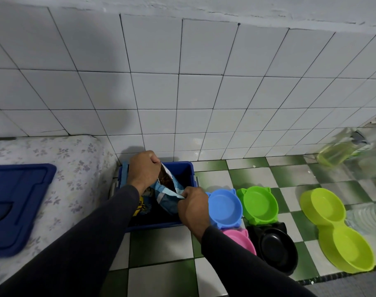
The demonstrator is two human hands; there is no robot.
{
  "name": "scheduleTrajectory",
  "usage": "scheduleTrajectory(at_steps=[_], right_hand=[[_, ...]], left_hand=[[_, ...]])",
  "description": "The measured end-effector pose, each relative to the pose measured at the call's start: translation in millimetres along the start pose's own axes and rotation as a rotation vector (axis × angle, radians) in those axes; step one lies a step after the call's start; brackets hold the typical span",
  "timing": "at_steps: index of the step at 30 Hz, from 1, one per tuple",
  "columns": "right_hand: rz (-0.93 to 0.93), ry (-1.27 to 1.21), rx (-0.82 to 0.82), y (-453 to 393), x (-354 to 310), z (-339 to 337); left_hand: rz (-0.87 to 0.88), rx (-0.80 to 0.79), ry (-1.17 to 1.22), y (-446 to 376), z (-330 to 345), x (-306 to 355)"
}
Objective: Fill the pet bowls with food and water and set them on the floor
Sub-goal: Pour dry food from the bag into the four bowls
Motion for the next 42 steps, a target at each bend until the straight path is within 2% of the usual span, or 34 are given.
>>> scheduleTrajectory(at_steps=[2,6,9,13,15,23,30,42], right_hand=[[-0.011,-0.031,0.022,0,-1,-5],[-0.028,-0.135,0.083,3,-2,-16],[-0.058,-0.188,0.125,3,-4,-27],[-0.155,-0.207,0.159,2,-14,-42],[-0.199,-0.208,0.16,3,-20,-50],[-0.328,-0.219,0.168,18,-33,-88],[-0.39,-0.2,0.237,31,-31,-126],[-0.286,-0.197,0.297,58,6,-141]], left_hand=[[-0.066,-0.019,0.085,-2,-1,-4],[-0.386,-0.034,0.621,8,-9,-26],[-0.449,-0.029,0.714,23,-16,-39],[-0.331,-0.202,0.765,49,-10,-36],[-0.246,-0.241,0.751,58,-7,-27],[-0.149,0.003,0.692,78,-15,-5],[-0.062,0.101,0.731,105,-7,28],[-0.035,0.012,0.694,143,23,51]])
Point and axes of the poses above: each hand's wrist, its own y-axis away from the middle knuckle, its own z-axis out of the palm, x = y × z, the point moved 5 cm from there along -y, towards the middle knuckle, and after that the axes turned 9 degrees about y, right-handed, at the moved point
